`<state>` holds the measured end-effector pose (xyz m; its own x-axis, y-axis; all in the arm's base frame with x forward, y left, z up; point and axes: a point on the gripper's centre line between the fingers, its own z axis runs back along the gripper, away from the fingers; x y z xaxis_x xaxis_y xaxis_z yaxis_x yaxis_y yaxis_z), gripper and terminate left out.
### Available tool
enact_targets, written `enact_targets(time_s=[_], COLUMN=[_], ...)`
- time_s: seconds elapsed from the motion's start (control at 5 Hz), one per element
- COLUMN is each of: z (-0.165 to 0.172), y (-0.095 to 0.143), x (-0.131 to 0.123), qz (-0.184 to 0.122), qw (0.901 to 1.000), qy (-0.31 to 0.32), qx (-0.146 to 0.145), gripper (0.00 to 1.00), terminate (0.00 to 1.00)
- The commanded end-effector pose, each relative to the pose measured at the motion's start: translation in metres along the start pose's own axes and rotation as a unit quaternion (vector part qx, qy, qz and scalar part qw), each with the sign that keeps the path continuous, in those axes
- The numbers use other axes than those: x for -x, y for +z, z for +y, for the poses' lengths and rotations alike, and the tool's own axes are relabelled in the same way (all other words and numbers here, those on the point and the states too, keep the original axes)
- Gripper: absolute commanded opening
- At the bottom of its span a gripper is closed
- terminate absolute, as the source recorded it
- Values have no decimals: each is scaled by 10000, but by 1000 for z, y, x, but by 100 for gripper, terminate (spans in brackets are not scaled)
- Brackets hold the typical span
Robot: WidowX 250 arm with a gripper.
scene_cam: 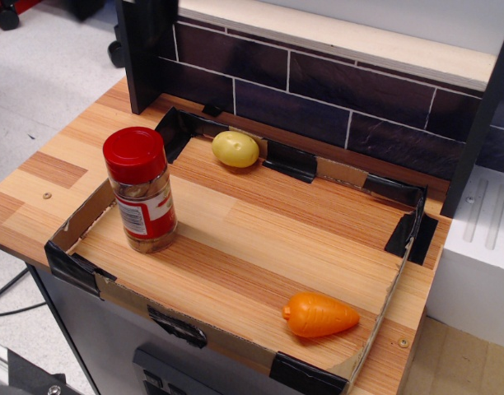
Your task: Upright basil bottle
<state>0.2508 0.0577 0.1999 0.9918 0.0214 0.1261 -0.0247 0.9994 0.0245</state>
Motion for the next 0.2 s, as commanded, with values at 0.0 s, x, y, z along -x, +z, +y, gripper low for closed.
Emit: enact_targets(time_s=[0.0], z=[1], y=[9], x=[-3], qz=[-97], qw=[9999], qy=[-18], qx=[-58], gripper=[100], terminate=[100])
